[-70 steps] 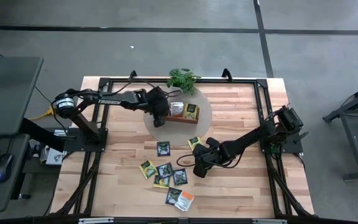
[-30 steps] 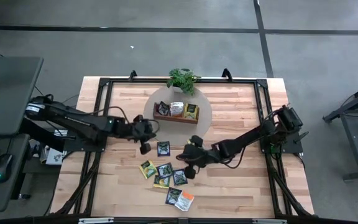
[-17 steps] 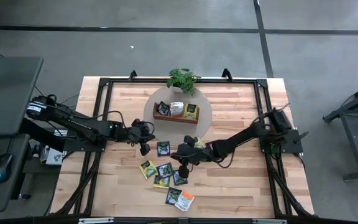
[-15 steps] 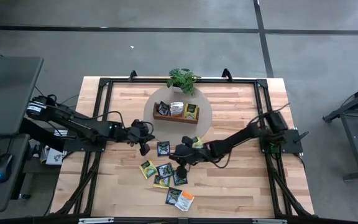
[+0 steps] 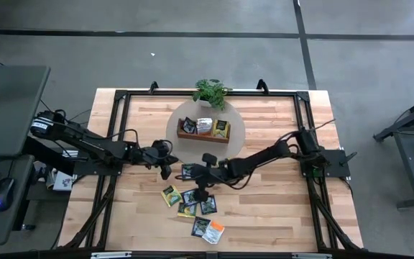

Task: Pick & Place Tea
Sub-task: Put the purple tea bag into the left section of the wooden organizer

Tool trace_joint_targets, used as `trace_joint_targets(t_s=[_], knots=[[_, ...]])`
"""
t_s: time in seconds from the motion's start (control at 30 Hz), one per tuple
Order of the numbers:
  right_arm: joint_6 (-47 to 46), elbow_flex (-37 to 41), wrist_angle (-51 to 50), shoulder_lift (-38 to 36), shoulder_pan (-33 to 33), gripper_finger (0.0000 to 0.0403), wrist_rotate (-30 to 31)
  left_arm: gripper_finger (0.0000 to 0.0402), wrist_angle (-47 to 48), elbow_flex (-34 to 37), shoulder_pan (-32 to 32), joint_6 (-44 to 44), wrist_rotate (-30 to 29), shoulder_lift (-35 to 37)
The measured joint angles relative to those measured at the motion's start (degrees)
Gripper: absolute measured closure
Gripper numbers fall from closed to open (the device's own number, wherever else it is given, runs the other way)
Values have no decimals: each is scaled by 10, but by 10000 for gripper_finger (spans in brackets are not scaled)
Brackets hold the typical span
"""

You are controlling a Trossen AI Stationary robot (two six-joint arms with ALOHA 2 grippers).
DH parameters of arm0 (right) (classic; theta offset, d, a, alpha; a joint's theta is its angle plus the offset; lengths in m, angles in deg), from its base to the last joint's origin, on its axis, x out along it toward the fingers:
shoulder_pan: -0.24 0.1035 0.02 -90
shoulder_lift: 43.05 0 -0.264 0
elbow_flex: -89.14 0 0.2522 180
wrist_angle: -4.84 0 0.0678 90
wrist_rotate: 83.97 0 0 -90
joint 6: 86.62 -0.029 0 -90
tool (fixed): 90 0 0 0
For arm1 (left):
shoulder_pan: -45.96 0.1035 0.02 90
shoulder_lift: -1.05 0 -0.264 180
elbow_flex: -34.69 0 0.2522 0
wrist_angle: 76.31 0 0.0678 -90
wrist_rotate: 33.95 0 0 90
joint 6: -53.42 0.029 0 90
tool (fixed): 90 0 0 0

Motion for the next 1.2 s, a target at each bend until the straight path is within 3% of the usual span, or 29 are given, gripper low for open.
trace_joint_targets(t_s=[0.2,0.73,1.2], knots=[[0,-15,-50,10,-9,403,-13,401,-13,5,0,-2,2,0],[-12,-15,-31,40,-23,403,-49,401,-11,6,0,-1,-4,-1],[-25,-16,-42,46,-23,403,-47,393,-56,5,0,-92,23,-81]])
